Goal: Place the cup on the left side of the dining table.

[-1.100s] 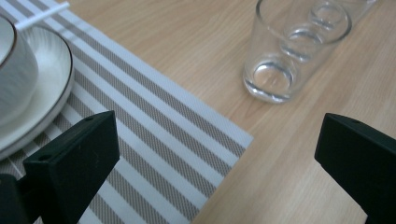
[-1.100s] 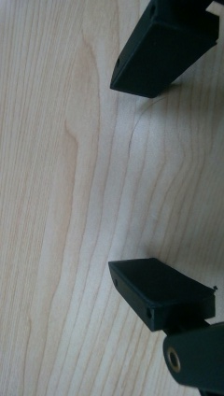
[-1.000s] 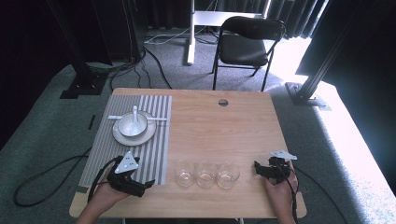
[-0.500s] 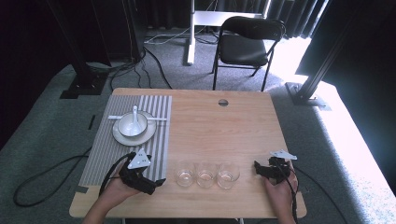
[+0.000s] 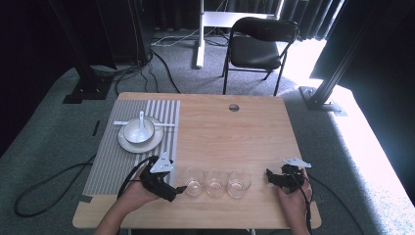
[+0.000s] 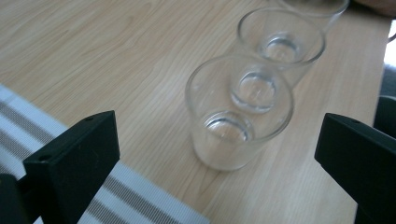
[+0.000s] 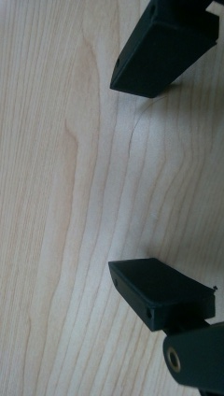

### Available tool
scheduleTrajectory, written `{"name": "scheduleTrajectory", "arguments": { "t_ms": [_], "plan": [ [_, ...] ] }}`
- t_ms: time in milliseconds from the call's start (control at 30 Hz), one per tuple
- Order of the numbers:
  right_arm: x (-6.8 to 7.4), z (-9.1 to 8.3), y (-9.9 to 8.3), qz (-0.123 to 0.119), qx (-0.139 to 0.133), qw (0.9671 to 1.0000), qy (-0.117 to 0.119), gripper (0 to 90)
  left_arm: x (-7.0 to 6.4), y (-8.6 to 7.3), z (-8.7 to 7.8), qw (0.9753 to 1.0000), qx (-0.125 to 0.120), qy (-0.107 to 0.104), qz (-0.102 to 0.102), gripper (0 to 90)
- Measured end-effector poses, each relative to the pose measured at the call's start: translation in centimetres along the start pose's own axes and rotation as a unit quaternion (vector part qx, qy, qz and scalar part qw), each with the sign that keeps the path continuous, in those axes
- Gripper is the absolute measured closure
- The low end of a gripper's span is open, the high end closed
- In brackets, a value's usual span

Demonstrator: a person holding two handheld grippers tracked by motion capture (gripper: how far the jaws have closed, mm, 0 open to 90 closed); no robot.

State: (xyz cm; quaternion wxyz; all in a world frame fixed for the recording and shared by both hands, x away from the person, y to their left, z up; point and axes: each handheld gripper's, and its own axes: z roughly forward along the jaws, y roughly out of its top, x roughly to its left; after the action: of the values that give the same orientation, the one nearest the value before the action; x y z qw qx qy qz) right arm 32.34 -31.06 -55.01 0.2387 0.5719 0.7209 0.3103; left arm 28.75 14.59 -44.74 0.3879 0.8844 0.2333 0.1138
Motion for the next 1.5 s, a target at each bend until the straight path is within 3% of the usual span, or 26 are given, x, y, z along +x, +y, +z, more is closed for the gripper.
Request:
{"name": "scheduleTrajectory", "arguments": {
  "t_ms": [833, 1133, 1467, 1500],
  "plan": [
    [0.0, 0.0, 0.0, 0.000, 0.000, 1.0000, 0.000, 11.4, -2.3, 5.2, 5.0, 0.9972, 0.018, -0.048, 0.053, 0.4],
    [0.0, 0.0, 0.0, 0.000, 0.000, 1.0000, 0.000, 11.4, -3.3, 6.9, 6.8, 0.9943, 0.026, -0.074, 0.073, 1.0],
    [0.0, 0.0, 0.0, 0.000, -0.001, 1.0000, 0.000, 11.4, -4.3, 8.3, 8.6, 0.9929, 0.031, -0.079, 0.084, 1.4],
    [0.0, 0.0, 0.0, 0.000, -0.001, 1.0000, 0.000, 11.4, -4.5, 8.6, 9.0, 0.9919, 0.037, -0.083, 0.089, 1.4]
  ]
}}
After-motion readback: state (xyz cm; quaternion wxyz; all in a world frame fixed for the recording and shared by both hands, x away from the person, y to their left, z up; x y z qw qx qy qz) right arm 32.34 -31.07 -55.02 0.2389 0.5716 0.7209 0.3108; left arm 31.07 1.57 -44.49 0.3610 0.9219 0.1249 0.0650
